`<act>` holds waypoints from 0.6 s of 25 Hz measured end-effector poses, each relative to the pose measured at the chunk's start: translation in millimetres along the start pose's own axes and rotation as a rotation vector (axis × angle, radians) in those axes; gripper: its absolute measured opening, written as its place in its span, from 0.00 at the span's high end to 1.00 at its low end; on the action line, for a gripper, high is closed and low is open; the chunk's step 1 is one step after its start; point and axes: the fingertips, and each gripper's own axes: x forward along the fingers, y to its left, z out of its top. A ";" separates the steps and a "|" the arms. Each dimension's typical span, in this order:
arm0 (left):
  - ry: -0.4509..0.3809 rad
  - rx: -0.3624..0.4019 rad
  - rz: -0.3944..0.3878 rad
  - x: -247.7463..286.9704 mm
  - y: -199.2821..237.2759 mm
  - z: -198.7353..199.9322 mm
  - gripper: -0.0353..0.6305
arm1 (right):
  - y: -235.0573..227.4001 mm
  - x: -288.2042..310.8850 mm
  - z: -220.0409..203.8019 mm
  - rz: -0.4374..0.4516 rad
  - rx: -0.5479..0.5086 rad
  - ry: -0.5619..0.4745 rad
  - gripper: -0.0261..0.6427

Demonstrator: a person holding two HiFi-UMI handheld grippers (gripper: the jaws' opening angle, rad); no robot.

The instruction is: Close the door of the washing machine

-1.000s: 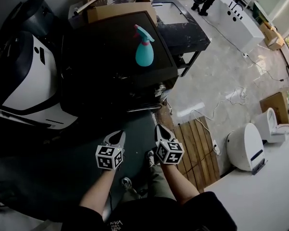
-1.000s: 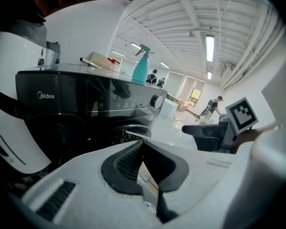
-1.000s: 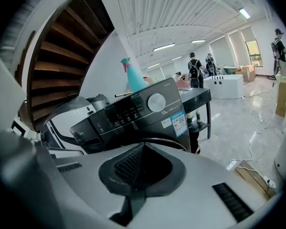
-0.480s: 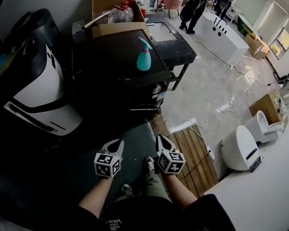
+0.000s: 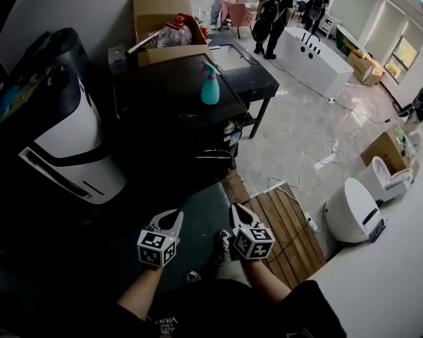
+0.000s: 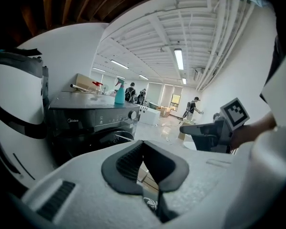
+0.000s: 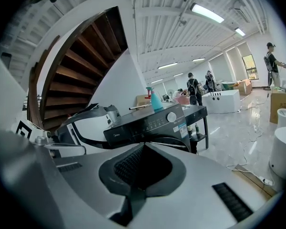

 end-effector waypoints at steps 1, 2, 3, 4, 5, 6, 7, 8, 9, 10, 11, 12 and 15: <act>-0.007 0.001 -0.007 -5.8 -2.9 -0.3 0.94 | 5.3 -6.7 0.7 0.003 -0.004 -0.007 0.96; -0.009 0.008 -0.008 -11.5 -4.7 -2.1 0.94 | 10.4 -13.1 1.7 0.006 -0.007 -0.014 0.96; -0.010 0.016 -0.009 -17.2 -6.4 -3.9 0.94 | 15.4 -19.2 2.6 0.009 -0.010 -0.021 0.96; -0.012 0.023 -0.014 -23.3 -8.9 -4.8 0.94 | 20.1 -25.1 3.0 0.013 -0.011 -0.027 0.96; -0.020 0.025 -0.025 -29.4 -12.5 -4.4 0.94 | 24.8 -31.1 3.3 0.017 -0.011 -0.033 0.96; -0.031 0.025 -0.036 -35.1 -16.3 -3.5 0.94 | 29.5 -37.4 3.6 0.023 -0.009 -0.038 0.96; -0.035 0.028 -0.038 -40.5 -18.5 -4.3 0.94 | 33.8 -44.0 3.6 0.029 -0.005 -0.041 0.96; -0.029 0.035 -0.031 -45.4 -18.7 -7.2 0.94 | 37.4 -50.3 2.8 0.033 -0.002 -0.043 0.96; -0.023 0.040 -0.024 -49.8 -18.3 -10.5 0.94 | 40.2 -55.7 1.5 0.035 -0.001 -0.043 0.96; -0.022 0.042 -0.022 -53.4 -18.4 -12.3 0.94 | 42.6 -59.9 0.1 0.037 -0.003 -0.042 0.96; -0.025 0.043 -0.025 -56.5 -19.2 -12.3 0.94 | 44.9 -63.1 -1.0 0.039 -0.006 -0.040 0.96; -0.029 0.044 -0.028 -59.4 -20.6 -11.7 0.94 | 47.1 -66.1 -2.1 0.043 -0.010 -0.038 0.96; -0.029 0.038 -0.027 -68.0 -23.5 -13.4 0.94 | 50.8 -76.4 -7.3 0.047 -0.014 -0.032 0.96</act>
